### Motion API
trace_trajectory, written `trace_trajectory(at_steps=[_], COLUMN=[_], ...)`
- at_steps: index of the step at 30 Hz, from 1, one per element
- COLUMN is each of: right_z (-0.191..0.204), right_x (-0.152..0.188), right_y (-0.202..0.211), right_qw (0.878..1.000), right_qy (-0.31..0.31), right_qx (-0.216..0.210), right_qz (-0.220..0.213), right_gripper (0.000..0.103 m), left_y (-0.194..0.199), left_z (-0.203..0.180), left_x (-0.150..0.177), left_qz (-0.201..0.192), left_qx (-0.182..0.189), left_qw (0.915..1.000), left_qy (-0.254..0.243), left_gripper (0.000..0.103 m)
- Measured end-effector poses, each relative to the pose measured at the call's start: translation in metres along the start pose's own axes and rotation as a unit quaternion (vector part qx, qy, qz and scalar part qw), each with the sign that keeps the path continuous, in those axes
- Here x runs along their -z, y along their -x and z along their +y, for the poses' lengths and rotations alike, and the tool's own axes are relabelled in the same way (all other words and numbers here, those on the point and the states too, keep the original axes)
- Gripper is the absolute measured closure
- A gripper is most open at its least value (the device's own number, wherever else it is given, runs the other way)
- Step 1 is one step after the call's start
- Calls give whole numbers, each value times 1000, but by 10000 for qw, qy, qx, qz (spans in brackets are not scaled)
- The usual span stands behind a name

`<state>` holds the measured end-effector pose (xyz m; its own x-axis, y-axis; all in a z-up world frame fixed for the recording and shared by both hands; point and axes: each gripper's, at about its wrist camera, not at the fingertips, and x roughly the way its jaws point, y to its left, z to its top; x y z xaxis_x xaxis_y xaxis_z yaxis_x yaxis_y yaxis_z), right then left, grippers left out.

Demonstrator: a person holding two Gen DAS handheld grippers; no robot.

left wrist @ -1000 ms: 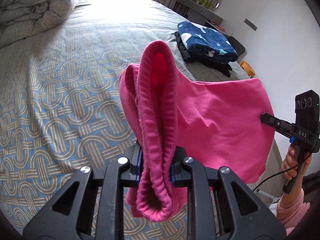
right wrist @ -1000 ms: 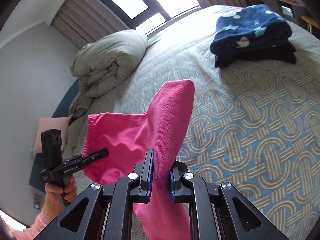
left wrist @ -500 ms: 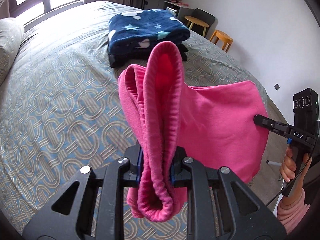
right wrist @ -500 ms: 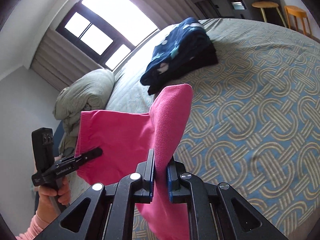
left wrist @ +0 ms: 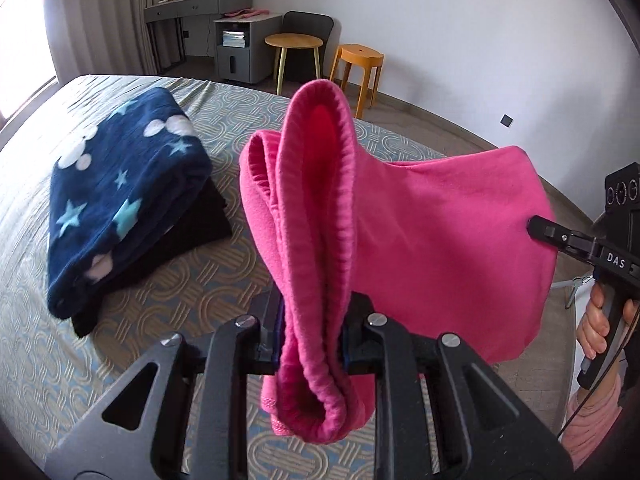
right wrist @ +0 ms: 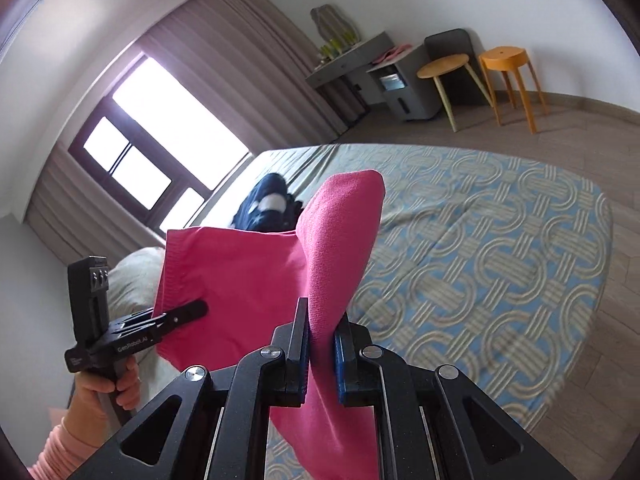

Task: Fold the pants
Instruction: 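Grasp the folded bundle with the left tool and lift it, then place the folded pants beside the navy blanket with the left tool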

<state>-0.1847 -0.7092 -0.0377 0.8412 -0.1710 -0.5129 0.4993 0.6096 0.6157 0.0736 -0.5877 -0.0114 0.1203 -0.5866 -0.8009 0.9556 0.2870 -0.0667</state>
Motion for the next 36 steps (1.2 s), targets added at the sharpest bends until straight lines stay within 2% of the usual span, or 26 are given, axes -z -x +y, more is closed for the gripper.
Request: trace_trajectory(at_steps=[3, 5, 7, 9, 10, 13, 15, 18, 21, 22, 25, 30, 36], right_z=[-27, -50, -75, -100, -111, -122, -125, -126, -119, -115, -95, -52, 13], right_x=[-18, -25, -25, -16, -10, -2, -3, -4, 1, 4, 15, 21, 30], right_y=[-11, -28, -52, -81, -93, -87, -81, -73, -55, -47, -27, -13, 8], right_qw=[9995, 9979, 9919, 9761, 9685, 9735, 9736, 9686, 9674, 9681, 9733, 9765, 9807], right_qy=[-174, -344, -408, -438, -433, -432, -427, -462, -406, -410, -335, 93, 648], right_qx=[256, 540, 1203, 2085, 2385, 2227, 2224, 2426, 2495, 2471, 2271, 2151, 1814], right_qz=[-86, -66, 52, 419, 578, 287, 289, 291, 153, 106, 21, -109, -346], right_gripper=[94, 94, 89, 88, 83, 77, 73, 60, 60, 60, 60, 60, 58], left_y=[-46, -79, -110, -131, -135, -135, -133, -123, -102, -94, -68, -21, 43], left_z=[4, 11, 24, 39, 44, 56, 62, 64, 56, 51, 34, 12, -2], left_x=[-17, -18, -12, -1, 4, 15, 19, 22, 26, 27, 33, 43, 51], left_qz=[64, 233, 610, 960, 1001, 961, 985, 870, 624, 541, 246, -118, -708], left_qx=[-340, -824, -1325, -1557, -1592, -1493, -1498, -1458, -1337, -1303, -1254, -1034, -901], left_qw=[9991, 9959, 9888, 9823, 9812, 9828, 9819, 9834, 9876, 9888, 9912, 9941, 9924], left_qy=[227, 278, 323, 404, 425, 498, 607, 635, 544, 496, 346, 295, 457], left_gripper=[68, 66, 64, 64, 64, 63, 63, 63, 62, 59, 48, 46, 35])
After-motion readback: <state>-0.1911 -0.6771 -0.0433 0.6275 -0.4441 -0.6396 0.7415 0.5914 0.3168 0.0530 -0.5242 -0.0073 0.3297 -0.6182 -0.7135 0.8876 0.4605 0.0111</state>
